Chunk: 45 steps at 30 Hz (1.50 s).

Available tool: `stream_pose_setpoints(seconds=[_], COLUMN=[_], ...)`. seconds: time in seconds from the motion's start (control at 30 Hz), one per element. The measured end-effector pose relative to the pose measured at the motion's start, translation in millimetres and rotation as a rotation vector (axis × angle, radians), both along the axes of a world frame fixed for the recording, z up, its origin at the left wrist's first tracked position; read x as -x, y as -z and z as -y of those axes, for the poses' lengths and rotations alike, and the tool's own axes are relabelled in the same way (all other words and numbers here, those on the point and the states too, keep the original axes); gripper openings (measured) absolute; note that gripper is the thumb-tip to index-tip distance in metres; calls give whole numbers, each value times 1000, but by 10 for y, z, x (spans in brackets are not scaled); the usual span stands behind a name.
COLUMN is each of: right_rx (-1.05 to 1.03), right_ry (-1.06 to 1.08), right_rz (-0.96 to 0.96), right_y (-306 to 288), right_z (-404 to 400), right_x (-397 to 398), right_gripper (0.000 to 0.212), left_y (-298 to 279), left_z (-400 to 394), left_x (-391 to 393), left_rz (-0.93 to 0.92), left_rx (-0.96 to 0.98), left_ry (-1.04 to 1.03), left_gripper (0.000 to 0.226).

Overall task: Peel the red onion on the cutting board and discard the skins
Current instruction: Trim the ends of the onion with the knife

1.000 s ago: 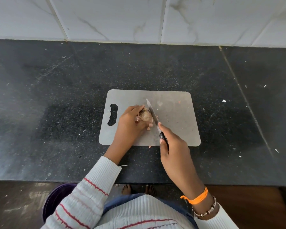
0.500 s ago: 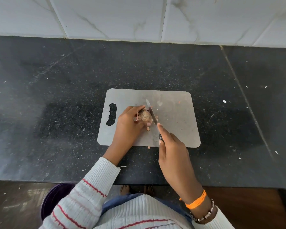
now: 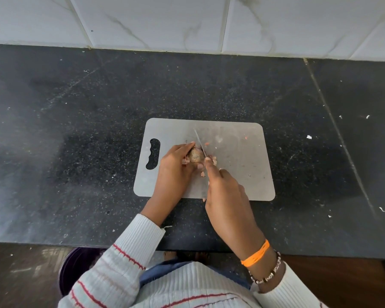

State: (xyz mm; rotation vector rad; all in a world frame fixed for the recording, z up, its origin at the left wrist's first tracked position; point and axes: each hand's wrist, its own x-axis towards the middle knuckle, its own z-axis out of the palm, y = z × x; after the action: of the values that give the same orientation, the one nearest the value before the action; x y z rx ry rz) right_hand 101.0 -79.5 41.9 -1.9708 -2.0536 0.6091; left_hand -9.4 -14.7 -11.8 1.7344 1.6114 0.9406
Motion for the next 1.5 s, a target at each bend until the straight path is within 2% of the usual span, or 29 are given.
stream_pose_setpoints(seconds=[0.17, 0.3, 0.4, 0.8, 1.07, 1.5], right_rx=[53, -24, -58, -5, 75, 81], right_ry=[-13, 63, 83, 71, 34, 56], right_rz=[43, -119, -144, -112, 76, 82], right_y=[-61, -56, -43, -40, -109, -11], right_z=[83, 38, 56, 135, 142, -18], right_x=[-41, -103, -118, -68, 13, 50], right_gripper=[66, 58, 56, 59, 69, 67], left_y=[-8, 2, -4, -37, -66, -86], left_z=[-12, -39, -49, -7, 2, -33], left_x=[-27, -4, -4, -29, -54, -53], left_rz=[15, 14, 16, 9, -35, -70], left_rx=[36, 82, 97, 50, 30, 53], left_ry=[3, -23, -18, 5, 16, 0], left_gripper=[49, 53, 54, 51, 50, 48])
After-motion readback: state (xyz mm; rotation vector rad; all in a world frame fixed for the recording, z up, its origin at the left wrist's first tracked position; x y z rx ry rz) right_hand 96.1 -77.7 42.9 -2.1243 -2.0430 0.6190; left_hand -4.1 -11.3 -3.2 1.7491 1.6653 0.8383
